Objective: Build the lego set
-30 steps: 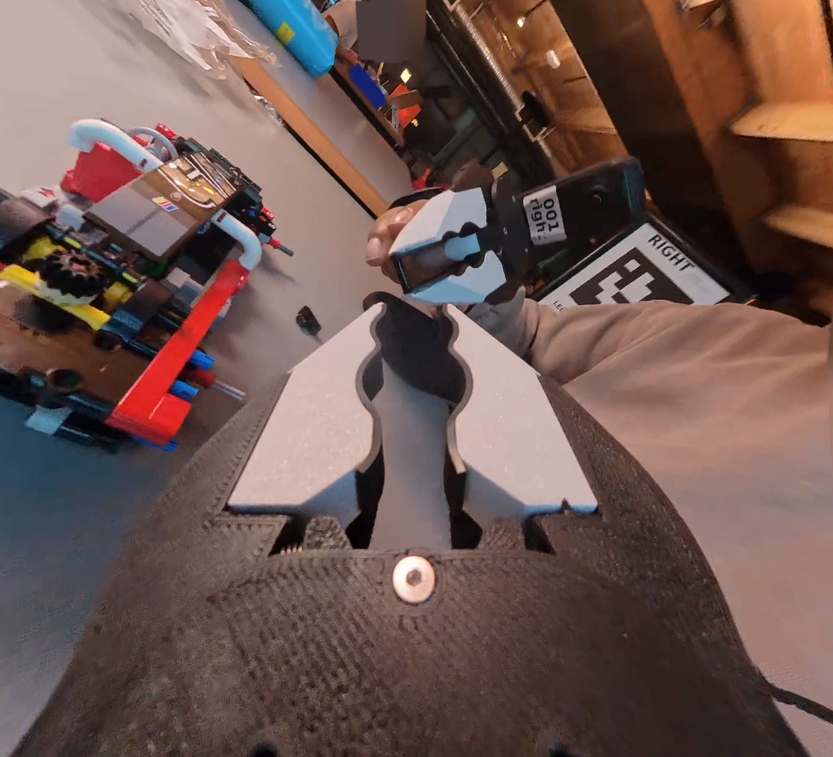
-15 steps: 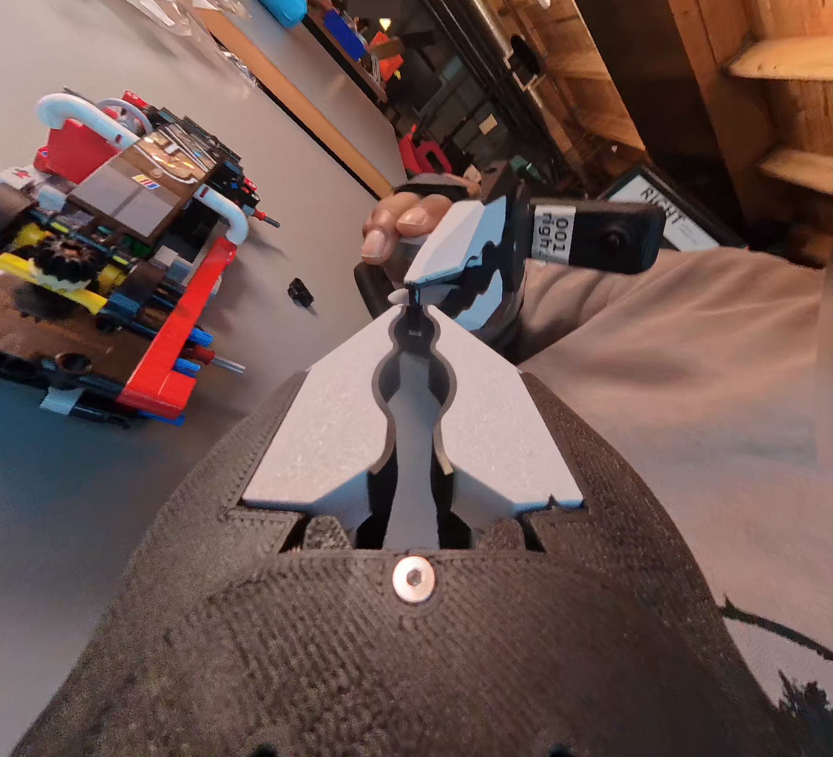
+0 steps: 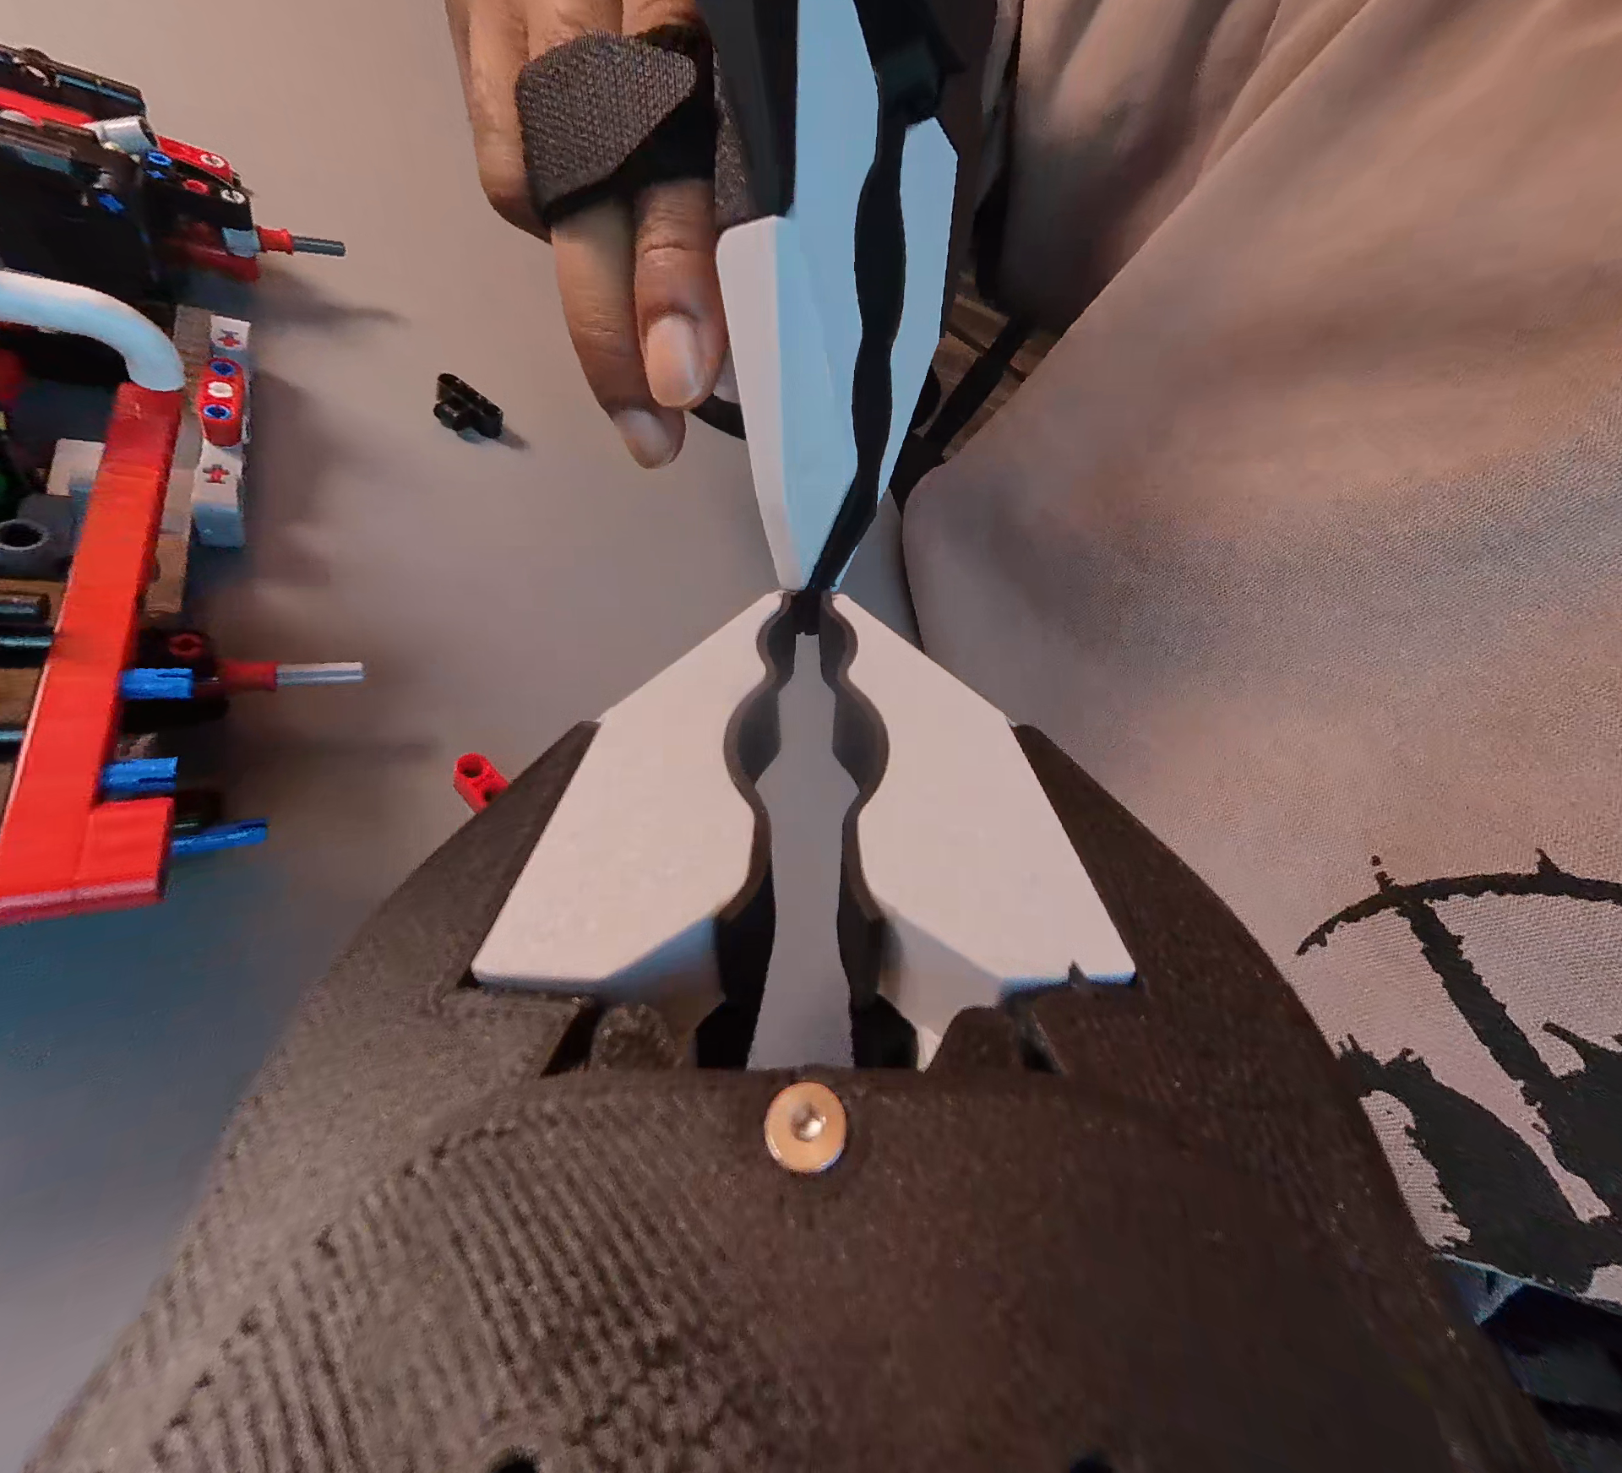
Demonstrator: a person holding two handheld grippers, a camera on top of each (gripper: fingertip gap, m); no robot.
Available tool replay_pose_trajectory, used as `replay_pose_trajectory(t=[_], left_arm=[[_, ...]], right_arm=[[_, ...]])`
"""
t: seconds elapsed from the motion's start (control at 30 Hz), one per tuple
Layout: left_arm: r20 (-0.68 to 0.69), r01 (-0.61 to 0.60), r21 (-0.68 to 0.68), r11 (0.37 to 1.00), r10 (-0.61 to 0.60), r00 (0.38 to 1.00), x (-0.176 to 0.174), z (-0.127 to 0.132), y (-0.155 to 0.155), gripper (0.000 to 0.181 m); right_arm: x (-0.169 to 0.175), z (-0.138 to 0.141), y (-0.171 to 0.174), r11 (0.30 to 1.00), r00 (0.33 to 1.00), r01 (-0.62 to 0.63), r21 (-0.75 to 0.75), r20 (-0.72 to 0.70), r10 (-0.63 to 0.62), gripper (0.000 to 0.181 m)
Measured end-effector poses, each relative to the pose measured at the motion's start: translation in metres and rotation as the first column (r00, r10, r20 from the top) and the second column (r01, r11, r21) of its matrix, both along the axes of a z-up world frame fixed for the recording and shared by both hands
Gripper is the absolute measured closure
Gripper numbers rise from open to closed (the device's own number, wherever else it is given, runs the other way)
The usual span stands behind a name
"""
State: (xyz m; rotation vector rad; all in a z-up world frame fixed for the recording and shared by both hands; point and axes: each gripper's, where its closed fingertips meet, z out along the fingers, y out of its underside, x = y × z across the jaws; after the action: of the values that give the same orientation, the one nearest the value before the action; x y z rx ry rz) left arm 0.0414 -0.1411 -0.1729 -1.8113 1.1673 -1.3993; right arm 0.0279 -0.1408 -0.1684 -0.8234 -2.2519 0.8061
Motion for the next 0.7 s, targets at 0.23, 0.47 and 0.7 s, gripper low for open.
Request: replay_pose_trajectory(t=[0.23,0.47,0.7], left_arm=[[0.064,-0.082,0.016,0.997,0.081,0.995,-0.01,0.012,0.012,0.177],[0.088,-0.089,0.026,0.996,0.086,0.992,-0.008,0.018,0.011,0.179],[0.086,-0.062,0.038,0.997,0.058,0.995,-0.007,0.016,0.006,0.179]], right_arm=[[-0.005,0.011,0.012,0.995,0.993,0.079,-0.052,-0.085,-0.083,0.179],[-0.002,0.017,0.011,0.99,0.984,0.118,-0.083,-0.126,-0.128,0.179],[-0.001,0.016,0.006,0.991,0.987,0.108,-0.077,-0.11,-0.116,0.179]])
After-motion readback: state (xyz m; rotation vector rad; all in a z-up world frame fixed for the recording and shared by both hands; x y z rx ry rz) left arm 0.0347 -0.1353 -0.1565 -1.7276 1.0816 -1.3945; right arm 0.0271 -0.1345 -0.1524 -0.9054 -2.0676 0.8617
